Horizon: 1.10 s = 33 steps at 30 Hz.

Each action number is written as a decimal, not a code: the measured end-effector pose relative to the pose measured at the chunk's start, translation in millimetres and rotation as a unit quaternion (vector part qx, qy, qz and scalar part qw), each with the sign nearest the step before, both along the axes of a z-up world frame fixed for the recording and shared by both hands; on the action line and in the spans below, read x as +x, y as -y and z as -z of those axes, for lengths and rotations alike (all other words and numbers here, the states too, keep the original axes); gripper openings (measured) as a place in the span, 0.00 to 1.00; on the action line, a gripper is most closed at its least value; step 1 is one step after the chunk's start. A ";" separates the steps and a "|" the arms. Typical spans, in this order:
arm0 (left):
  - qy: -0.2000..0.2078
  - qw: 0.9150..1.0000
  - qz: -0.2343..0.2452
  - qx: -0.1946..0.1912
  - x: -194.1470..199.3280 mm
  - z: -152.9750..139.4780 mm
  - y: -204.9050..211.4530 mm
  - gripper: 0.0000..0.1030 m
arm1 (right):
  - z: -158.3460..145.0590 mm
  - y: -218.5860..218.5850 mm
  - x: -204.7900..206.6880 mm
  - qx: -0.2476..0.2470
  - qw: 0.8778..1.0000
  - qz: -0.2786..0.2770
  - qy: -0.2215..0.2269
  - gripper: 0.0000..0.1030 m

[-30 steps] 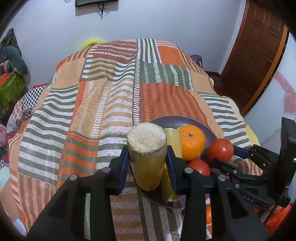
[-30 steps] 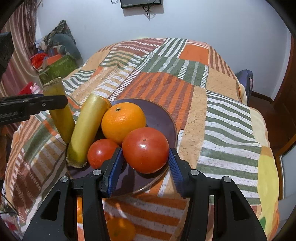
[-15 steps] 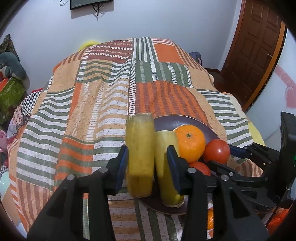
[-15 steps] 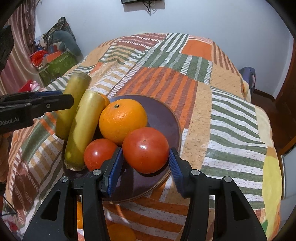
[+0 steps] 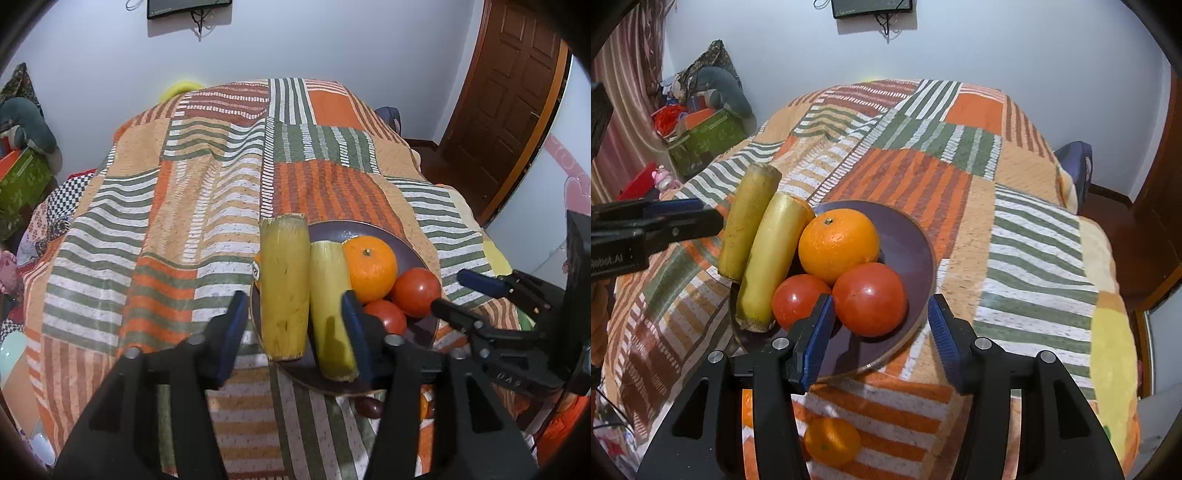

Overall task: Organize fruits
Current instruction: 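Lower the corn cob in the left gripper onto the plate while the right gripper lowers the tomato there, then open both grippers to release the corn cob and tomato, then withdraw, then grasp a small orange with the left gripper while the right gripper grasps another small orange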

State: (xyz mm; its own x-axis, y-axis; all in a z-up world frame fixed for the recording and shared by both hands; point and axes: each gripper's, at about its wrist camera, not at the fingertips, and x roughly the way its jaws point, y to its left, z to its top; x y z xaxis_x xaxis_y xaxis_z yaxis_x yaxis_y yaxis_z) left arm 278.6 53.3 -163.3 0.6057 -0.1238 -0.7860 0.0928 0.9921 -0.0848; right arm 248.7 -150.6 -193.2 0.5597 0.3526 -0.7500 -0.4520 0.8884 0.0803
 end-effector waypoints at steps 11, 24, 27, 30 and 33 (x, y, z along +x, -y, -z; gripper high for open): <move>-0.019 0.999 -0.014 -0.030 -41.9 -2.0 9.7 0.81 | -10.8 15.1 -31.5 0.007 1.000 0.014 0.003 0.58; -0.037 0.998 -0.003 -0.051 -74.1 9.6 26.7 0.75 | 14.9 18.4 -53.9 0.009 0.999 0.010 -0.034 0.51; -0.045 0.998 0.005 -0.053 -76.9 15.6 31.5 0.73 | 20.8 16.4 -55.0 0.011 0.999 0.004 -0.044 0.46; -0.042 0.998 0.009 -0.039 -78.9 19.0 37.2 0.73 | 25.5 13.2 -55.8 0.009 0.999 -0.002 -0.049 0.44; -0.044 0.998 0.005 -0.037 -77.9 22.3 39.7 0.74 | 31.1 11.1 -53.2 0.011 0.998 -0.006 -0.058 0.41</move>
